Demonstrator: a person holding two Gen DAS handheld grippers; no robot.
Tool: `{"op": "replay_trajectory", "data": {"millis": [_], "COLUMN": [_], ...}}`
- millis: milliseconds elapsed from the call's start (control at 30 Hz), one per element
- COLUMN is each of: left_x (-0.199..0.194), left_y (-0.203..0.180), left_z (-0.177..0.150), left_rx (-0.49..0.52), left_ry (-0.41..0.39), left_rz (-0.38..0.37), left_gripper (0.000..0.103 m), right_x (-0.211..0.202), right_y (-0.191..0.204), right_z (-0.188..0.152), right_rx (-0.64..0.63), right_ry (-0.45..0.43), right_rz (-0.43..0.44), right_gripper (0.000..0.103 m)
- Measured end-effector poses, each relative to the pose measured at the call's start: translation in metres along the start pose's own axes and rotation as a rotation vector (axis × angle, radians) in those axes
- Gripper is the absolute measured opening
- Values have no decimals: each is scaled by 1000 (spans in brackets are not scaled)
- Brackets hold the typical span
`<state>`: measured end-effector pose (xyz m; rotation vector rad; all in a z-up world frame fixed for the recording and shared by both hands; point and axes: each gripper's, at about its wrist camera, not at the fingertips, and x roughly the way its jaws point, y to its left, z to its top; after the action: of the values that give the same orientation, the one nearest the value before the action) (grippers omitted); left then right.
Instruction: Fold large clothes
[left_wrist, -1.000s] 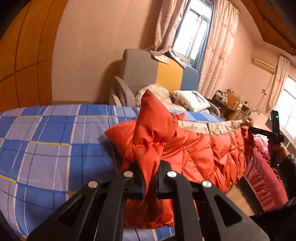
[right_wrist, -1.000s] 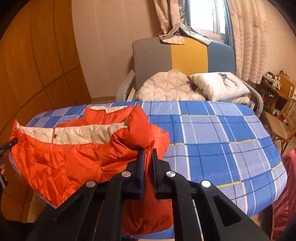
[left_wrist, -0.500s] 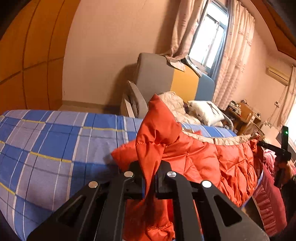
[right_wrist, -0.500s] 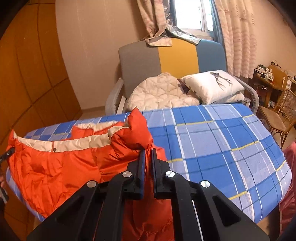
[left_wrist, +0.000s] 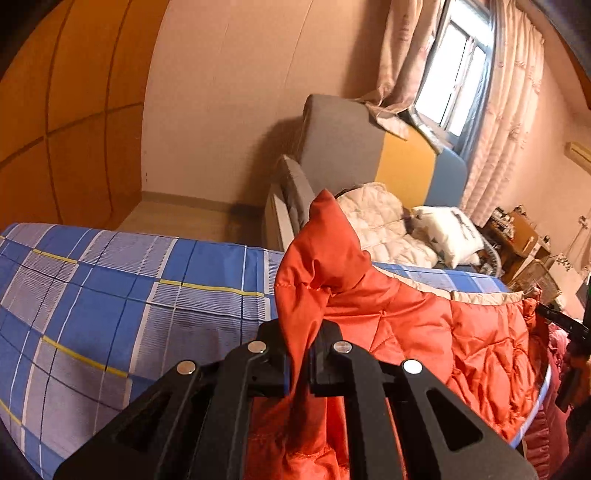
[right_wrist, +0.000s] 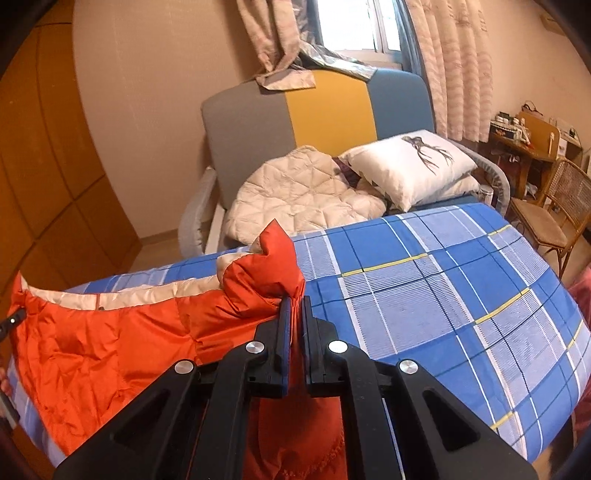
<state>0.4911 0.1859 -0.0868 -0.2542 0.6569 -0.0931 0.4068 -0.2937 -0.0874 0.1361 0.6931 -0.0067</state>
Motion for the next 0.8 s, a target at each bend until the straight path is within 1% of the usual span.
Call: {"op": "replay_trajectory", "data": {"millis": [100,233,333,367,433,467,500,533,567,600,633,667,700,767,800], "left_x": [27,66,89,92,90,85,79,72,63,57,49,41,35,20,14], "left_y": [2,7,9,9,12,16,20,25,31,36,42,48,53,66,70], "left_z": [2,-4,-11,-13,-15,-16,-16,-17,-21,-24,-30,-37,-43,-65,-75], "left_rx": [-12,-17,-25,-24,-30,-59,-79,-93,-109,-122,-137,-149,-158,-194,-211], "left_ry": [40,118,176,186,178,175,156,139,133,134,134,128,128,136,146], "left_rz": [28,78,112,115,144,128,113,104,79,57,39,25,8,-56,-87], "left_gripper": [6,6,8,12,36,63,71,71,71,71,71,71,72,73,73], "right_x": [26,56,73,77,80,80,79,75,70,66,57,48,35,20,10], "right_y": [0,-1,-1,-2,-3,-4,-5,-7,-10,-12,-15,-17,-20,-26,-32], "right_z": [1,-2,-8,-10,-13,-14,-14,-15,-15,-15,-17,-20,-26,-35,-44], "right_rx": [-5,-2,11,15,21,24,28,40,54,63,75,86,99,116,139], "right_ry": [37,91,132,144,155,156,151,144,139,133,116,99,76,66,67], "right_rz": [-25,-56,-74,-78,-78,-74,-70,-52,-38,-34,-17,5,17,49,90], "right_gripper": [5,5,5,5,5,5,6,10,13,23,42,54,70,70,70]}}
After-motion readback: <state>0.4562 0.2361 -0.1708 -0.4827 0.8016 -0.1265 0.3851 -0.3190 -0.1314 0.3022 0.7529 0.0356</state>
